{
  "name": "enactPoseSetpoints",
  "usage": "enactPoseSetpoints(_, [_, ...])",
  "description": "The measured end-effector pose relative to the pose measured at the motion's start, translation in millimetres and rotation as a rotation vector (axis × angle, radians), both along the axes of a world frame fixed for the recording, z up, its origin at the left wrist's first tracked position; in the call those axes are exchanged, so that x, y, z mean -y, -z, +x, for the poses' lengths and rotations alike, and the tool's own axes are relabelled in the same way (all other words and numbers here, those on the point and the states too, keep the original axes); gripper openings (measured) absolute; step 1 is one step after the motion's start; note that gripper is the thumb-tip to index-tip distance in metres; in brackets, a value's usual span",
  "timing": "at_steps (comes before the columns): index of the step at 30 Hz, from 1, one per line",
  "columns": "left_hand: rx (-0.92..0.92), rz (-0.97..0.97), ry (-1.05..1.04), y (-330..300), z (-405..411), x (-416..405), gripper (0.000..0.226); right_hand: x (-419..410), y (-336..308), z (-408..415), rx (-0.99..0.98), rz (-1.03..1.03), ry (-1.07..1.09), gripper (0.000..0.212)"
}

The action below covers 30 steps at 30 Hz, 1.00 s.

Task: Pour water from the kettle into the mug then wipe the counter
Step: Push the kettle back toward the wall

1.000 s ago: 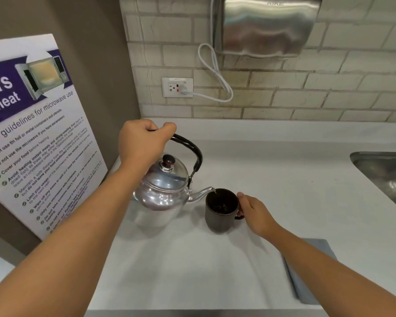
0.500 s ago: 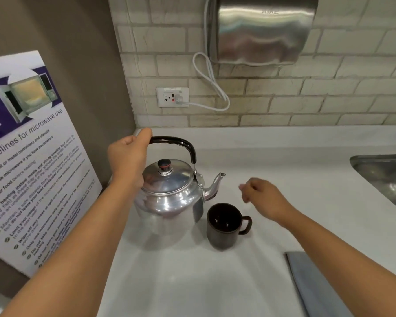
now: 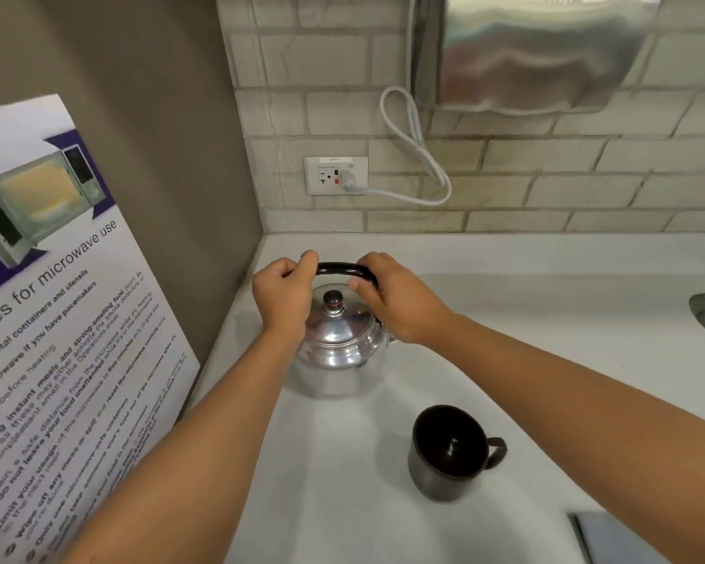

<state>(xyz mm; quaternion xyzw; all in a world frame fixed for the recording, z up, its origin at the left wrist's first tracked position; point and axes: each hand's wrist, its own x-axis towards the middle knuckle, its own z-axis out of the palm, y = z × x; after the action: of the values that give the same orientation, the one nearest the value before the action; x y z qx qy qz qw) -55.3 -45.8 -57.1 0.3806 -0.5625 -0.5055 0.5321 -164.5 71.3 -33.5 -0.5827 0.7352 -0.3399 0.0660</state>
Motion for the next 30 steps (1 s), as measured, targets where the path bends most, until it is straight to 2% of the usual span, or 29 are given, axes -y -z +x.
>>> enactPoseSetpoints(9, [0.045, 0.024, -0.019, 33, -16, 28, 0.044, 27, 30, -18, -0.077, 0.046, 0.005, 0.038])
enactPoseSetpoints(13, [0.094, -0.008, -0.014, 36, -18, 31, 0.052, 34, 37, -24, -0.101, 0.005, 0.016, 0.038])
enactPoseSetpoints(17, [0.199, -0.202, 0.061, 43, -9, 29, 0.041, 43, 43, -29, -0.133, -0.021, 0.042, 0.040])
enactPoseSetpoints(20, [0.353, -0.445, 0.071, 52, -2, 37, 0.022, 51, 48, -33, -0.171, -0.009, 0.082, 0.043])
enactPoseSetpoints(23, [0.485, -0.572, 0.106, 56, 0, 51, 0.018, 59, 56, -38, -0.219, 0.005, 0.139, 0.041])
enactPoseSetpoints(30, [0.501, -0.435, 0.155, 58, -4, 69, 0.018, 75, 66, -49, -0.372, 0.045, 0.196, 0.031])
